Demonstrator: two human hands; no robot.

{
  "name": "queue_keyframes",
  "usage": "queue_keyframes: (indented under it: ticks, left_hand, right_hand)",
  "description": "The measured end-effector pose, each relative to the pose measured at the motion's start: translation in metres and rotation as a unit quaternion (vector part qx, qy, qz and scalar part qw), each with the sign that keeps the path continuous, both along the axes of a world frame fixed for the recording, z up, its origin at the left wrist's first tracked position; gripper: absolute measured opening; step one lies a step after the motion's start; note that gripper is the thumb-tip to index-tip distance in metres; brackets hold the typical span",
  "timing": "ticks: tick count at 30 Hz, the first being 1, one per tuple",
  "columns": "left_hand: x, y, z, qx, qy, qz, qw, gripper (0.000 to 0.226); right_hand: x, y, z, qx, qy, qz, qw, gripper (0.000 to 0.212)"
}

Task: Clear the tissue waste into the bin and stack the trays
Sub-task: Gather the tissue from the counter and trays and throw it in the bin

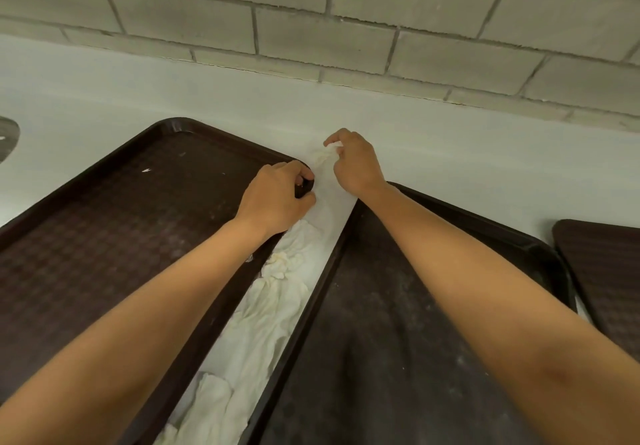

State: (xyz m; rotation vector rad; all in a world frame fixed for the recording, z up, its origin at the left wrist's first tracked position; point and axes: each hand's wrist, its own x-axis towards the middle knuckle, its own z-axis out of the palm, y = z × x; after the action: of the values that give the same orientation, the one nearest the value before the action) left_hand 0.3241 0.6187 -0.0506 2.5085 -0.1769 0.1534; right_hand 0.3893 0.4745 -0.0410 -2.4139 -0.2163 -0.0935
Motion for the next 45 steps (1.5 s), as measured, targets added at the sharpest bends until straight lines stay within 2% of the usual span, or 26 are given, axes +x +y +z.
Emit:
queue_keyframes:
  ticks: [3, 9, 16, 23, 30, 34, 36, 40, 45]
  left_hand:
    - [-0.012, -0.002, 0.011, -0.001, 0.002, 0.005, 1.000, 0.033]
    - [-0.047, -0.003, 0.027, 0.019, -0.011, 0.009, 1.000, 0.036]
    - [-0.089, -0.002, 0.019, 0.122, -0.020, -0.008, 0.992, 0.041]
    - [-0.106, -0.007, 0.001, 0.223, 0.001, -0.020, 0.975, 0.048]
    - [-0.106, -0.024, -0.002, 0.331, 0.010, -0.023, 0.943, 0.024]
    - [-0.103, -0.023, -0.005, 0.301, -0.005, -0.016, 0.954, 0.030]
    - [-0.102, -0.022, -0.005, 0.287, -0.017, -0.011, 0.958, 0.024]
    - [-0.098, -0.022, 0.005, 0.174, -0.024, 0.027, 0.984, 0.028]
    - [-0.103, -0.031, 0.026, 0.080, -0.076, 0.061, 0.992, 0.034]
  right_hand:
    - [-0.018, -0.004, 0.012, 0.004, -0.017, -0.002, 1.000, 0.034]
    - [-0.055, -0.017, 0.025, 0.025, -0.029, -0.017, 0.999, 0.033]
    - [-0.095, -0.025, 0.025, 0.041, 0.010, 0.001, 0.999, 0.035]
    - [-0.116, -0.021, 0.021, -0.013, 0.029, 0.012, 0.999, 0.027]
    - [-0.131, -0.019, 0.011, -0.041, 0.050, 0.028, 0.998, 0.030]
    - [-0.134, -0.024, 0.012, -0.039, 0.055, 0.024, 0.997, 0.025]
    - [-0.135, -0.028, 0.014, -0.028, 0.053, 0.014, 0.998, 0.025]
    - [-0.137, -0.037, 0.016, 0.002, 0.050, -0.014, 0.999, 0.028]
    - [-0.146, -0.051, 0.020, -0.005, 0.027, -0.030, 0.999, 0.028]
